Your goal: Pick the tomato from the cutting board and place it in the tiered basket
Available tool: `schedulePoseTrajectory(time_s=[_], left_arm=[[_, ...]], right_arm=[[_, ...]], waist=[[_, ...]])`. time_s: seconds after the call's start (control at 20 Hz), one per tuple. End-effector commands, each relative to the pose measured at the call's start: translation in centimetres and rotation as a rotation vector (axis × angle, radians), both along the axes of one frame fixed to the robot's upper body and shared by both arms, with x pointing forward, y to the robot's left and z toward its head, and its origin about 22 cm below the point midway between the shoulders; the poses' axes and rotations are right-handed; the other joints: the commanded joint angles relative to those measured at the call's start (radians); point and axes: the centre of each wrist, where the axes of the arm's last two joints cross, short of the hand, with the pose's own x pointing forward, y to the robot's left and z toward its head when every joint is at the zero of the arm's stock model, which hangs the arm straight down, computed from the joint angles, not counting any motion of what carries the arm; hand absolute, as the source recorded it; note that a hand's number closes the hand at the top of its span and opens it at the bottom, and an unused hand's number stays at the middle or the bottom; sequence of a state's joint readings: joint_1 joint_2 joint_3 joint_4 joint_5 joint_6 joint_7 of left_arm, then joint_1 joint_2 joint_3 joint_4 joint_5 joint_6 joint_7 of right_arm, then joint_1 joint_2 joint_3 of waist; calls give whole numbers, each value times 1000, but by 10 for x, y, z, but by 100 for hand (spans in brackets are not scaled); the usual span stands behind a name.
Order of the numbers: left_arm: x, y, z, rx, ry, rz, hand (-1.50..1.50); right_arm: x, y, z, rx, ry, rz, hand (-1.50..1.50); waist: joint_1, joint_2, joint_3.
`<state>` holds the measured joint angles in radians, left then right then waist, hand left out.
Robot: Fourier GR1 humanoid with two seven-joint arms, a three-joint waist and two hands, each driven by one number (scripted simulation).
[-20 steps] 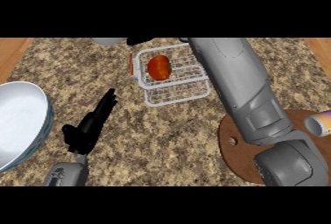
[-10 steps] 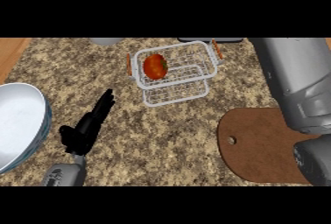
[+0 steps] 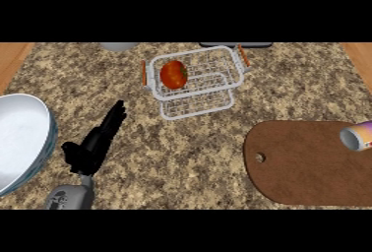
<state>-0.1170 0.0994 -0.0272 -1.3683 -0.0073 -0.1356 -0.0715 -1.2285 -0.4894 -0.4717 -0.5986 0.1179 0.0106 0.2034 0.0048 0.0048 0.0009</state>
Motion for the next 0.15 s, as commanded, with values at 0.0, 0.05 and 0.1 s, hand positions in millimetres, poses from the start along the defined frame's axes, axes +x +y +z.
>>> schedulePoseTrajectory(time_s=[0.0, 0.05, 0.1], left_arm=[[-1, 3, 0, 1, 1, -8, 0], [-2, -4, -7, 10, -12, 4, 0], [2, -6, -3, -12, -1, -10, 0]], right_arm=[[-28, -81, -18, -9, -22, -14, -150], [-30, -89, -9, 0, -20, -15, -150], [-40, -110, 6, -22, -22, 5, -150]], waist=[[0, 1, 0], [6, 3, 0], [11, 6, 0]])
